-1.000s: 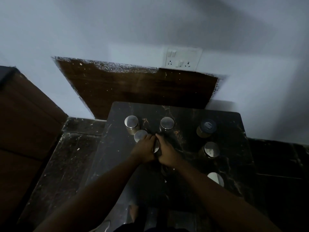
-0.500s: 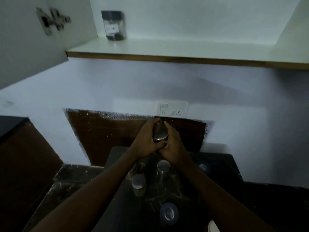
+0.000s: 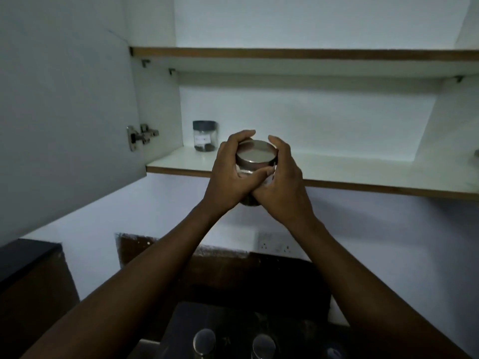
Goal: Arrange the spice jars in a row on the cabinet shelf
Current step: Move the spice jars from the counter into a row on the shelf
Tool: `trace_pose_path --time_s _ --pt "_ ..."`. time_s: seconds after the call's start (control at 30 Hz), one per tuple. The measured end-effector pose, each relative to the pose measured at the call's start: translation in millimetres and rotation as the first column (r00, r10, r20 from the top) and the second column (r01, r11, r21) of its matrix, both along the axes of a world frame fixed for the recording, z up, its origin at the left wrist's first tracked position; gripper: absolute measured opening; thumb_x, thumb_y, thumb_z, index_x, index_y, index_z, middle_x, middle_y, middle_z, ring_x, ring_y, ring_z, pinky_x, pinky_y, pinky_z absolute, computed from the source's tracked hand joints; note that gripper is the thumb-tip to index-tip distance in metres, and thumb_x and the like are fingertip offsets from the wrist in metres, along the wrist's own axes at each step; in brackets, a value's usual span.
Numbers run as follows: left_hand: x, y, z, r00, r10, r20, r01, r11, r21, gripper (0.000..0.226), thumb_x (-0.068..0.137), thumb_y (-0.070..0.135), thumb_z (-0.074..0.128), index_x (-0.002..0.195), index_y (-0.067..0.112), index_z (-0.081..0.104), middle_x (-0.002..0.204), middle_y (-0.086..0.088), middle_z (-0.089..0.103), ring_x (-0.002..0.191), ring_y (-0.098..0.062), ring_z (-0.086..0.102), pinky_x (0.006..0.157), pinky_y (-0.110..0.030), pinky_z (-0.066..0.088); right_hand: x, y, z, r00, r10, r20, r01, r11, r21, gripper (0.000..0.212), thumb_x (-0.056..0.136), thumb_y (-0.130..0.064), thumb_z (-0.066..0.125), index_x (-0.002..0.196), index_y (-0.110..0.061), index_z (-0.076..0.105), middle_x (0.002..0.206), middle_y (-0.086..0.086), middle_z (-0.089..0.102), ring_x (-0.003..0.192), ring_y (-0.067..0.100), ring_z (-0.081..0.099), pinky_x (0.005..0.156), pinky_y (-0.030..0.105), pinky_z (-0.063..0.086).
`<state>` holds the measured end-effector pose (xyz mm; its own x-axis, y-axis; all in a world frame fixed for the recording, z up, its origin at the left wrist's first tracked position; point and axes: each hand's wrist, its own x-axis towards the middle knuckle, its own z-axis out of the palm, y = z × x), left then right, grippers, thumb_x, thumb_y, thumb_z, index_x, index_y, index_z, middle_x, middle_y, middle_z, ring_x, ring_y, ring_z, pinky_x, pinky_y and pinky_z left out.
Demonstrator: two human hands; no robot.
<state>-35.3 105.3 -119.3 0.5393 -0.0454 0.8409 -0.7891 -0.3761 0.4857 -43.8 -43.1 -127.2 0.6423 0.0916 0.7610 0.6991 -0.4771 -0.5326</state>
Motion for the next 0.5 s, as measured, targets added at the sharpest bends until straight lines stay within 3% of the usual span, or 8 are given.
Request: trace_pose_path --time_s 0.13,0.3,0.37,0.5 --pt "33 20 45 0.994 0.069 -0.08 -0.069 0.998 -0.001 0.076 0.081 0.04 0.084 0.145 0.023 0.048 0.135 0.003 0.06 0.128 -0.012 0.057 0.106 -0.027 0.049 48 25 44 0.999 0.032 -0.03 -0.031 0.999 0.034 0.084 0.071 -0.038 0.078 0.143 -0.03 0.034 0.129 -0.003 0.062 0.11 0.013 0.065 0.087 0.02 0.054" --pt "91 43 47 0.939 0.158 -0.307 -0.169 0.985 -0.01 0.078 0.083 0.052 0.081 0.144 0.019 0.047 0.13 0.003 0.06 0.12 -0.016 0.059 0.095 -0.025 0.045 116 54 48 0.979 0.043 -0.198 -0.031 0.998 0.063 0.076 0.076 -0.042 0.079 0.138 -0.024 0.039 0.112 -0.007 0.061 0.088 0.001 0.062 0.066 0.009 0.041" --pt "113 51 41 0.916 0.183 -0.358 -0.207 0.978 -0.031 0.07 0.083 0.055 0.079 0.137 0.021 0.051 0.121 0.006 0.063 0.115 -0.017 0.063 0.088 -0.025 0.047 138 65 43 0.975 0.045 -0.216 -0.029 0.997 0.073 0.074 0.077 -0.039 0.079 0.138 -0.021 0.042 0.114 -0.005 0.063 0.095 0.011 0.064 0.069 0.012 0.044" --pt "144 63 35 0.883 0.165 -0.44 -0.229 0.968 -0.098 0.064 0.082 0.063 0.075 0.128 0.025 0.055 0.114 0.012 0.067 0.113 -0.017 0.067 0.081 -0.021 0.05 175 83 40 0.981 0.023 -0.192 -0.007 0.996 0.086 0.071 0.077 -0.031 0.081 0.139 -0.019 0.047 0.128 0.004 0.053 0.117 0.023 0.059 0.095 0.031 0.052"
